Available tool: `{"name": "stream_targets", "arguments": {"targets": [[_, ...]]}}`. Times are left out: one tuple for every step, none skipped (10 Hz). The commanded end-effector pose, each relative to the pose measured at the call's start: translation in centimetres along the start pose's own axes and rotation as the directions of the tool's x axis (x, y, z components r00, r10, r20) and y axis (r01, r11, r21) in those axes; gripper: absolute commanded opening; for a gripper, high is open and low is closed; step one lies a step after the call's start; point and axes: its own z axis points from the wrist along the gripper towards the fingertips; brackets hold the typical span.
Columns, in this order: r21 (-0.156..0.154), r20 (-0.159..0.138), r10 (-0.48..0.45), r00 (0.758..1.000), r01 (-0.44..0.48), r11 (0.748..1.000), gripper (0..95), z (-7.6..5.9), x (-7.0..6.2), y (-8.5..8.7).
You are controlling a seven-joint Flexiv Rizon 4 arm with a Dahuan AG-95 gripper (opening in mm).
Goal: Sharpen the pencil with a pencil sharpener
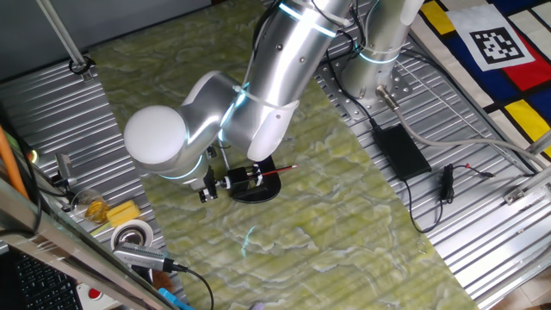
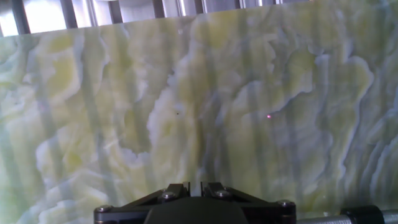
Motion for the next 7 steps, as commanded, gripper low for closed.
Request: {"name": "stream_targets", "arguments": {"targets": [[0.001, -0.003, -0.001, 1.0, 0.001, 1.0, 0.0, -0.12, 0.1, -0.09], [0.002, -0.003, -0.001, 1.0, 0.001, 1.0, 0.0, -0.17, 0.09, -0.11], [0.004, -0.003, -0.004, 1.0, 0.004, 1.0, 0.0, -0.12, 0.1, -0.1], [0.011, -0.001, -0.009, 1.0, 0.009, 1.0, 0.0, -0.13, 0.1, -0.11], [0.009, 0.002, -0.011, 1.0, 0.011, 1.0, 0.0, -0.07, 0.13, -0.12], [0.008, 0.004, -0.012, 1.0, 0.012, 1.0, 0.0, -0.05, 0.14, -0.12], [0.008, 0.008, -0.014, 1.0, 0.014, 1.0, 0.0, -0.05, 0.14, -0.12]]}}
